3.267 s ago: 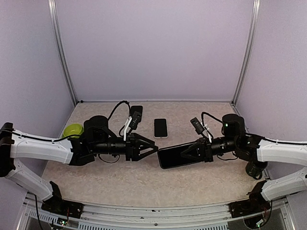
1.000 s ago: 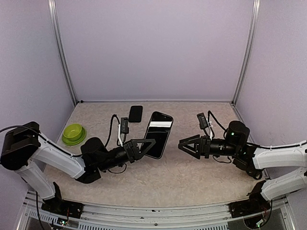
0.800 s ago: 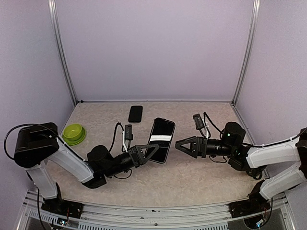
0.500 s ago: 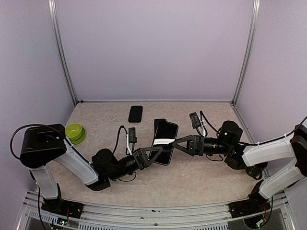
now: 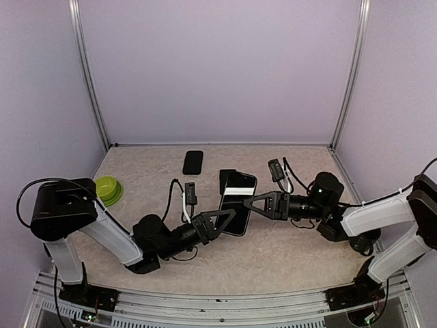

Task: Put the phone into the phone case
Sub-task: Pass from the left arm to the right

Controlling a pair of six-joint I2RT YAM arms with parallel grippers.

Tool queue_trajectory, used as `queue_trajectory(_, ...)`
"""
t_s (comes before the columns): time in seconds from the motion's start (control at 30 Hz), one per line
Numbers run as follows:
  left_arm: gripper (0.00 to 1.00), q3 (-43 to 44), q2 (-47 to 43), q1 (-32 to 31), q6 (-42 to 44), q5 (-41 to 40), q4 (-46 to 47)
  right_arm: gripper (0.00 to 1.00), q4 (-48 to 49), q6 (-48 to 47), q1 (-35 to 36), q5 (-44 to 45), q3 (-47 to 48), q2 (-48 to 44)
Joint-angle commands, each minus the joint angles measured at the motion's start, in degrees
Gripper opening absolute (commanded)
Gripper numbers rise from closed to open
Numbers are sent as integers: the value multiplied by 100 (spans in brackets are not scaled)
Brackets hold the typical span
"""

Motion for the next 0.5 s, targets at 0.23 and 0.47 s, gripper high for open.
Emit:
queue_trajectory(0.23, 41, -60, -149, -57, 427, -305, 1512, 0, -24, 168, -24, -303, 367, 132)
queue_trajectory(0.47, 79, -767, -846, 118, 585, -453, 1147, 0, -2333, -787, -753, -398, 1181, -165)
